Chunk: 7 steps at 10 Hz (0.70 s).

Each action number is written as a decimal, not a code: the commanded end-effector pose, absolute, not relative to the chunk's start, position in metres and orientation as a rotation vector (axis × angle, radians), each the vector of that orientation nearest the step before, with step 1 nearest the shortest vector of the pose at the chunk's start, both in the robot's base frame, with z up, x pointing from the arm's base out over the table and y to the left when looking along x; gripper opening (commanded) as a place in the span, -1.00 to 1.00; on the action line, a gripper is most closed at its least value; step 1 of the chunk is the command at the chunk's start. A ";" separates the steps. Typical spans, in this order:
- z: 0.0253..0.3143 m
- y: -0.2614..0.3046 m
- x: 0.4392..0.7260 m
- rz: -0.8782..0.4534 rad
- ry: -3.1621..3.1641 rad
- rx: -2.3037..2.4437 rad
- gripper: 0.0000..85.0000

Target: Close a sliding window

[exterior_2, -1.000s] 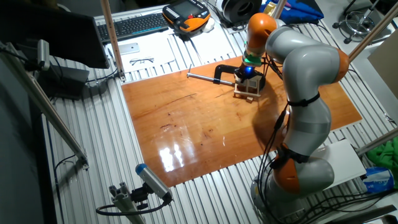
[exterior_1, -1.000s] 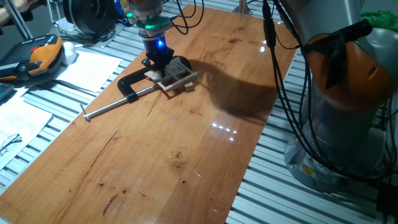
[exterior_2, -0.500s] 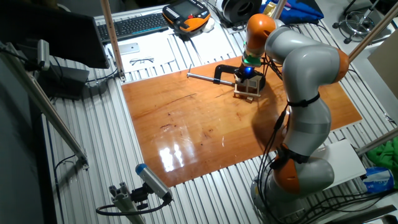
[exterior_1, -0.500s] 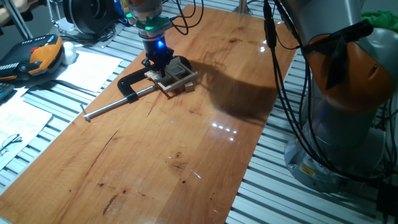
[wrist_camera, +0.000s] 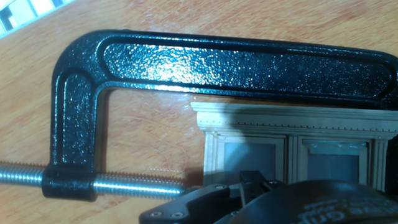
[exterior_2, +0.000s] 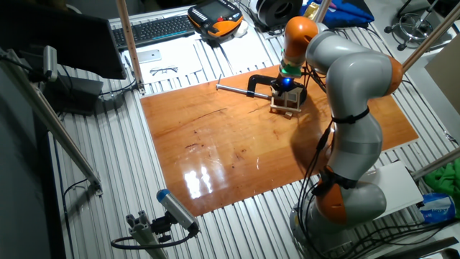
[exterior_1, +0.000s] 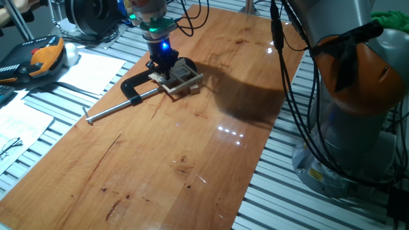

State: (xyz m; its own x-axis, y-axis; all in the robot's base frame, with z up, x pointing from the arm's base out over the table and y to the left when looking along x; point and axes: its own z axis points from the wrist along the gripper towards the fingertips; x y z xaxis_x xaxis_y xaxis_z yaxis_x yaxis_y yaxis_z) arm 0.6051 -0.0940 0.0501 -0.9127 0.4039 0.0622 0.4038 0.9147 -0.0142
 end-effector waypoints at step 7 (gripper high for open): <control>0.048 -0.094 0.604 0.007 -3.016 -0.632 -1.00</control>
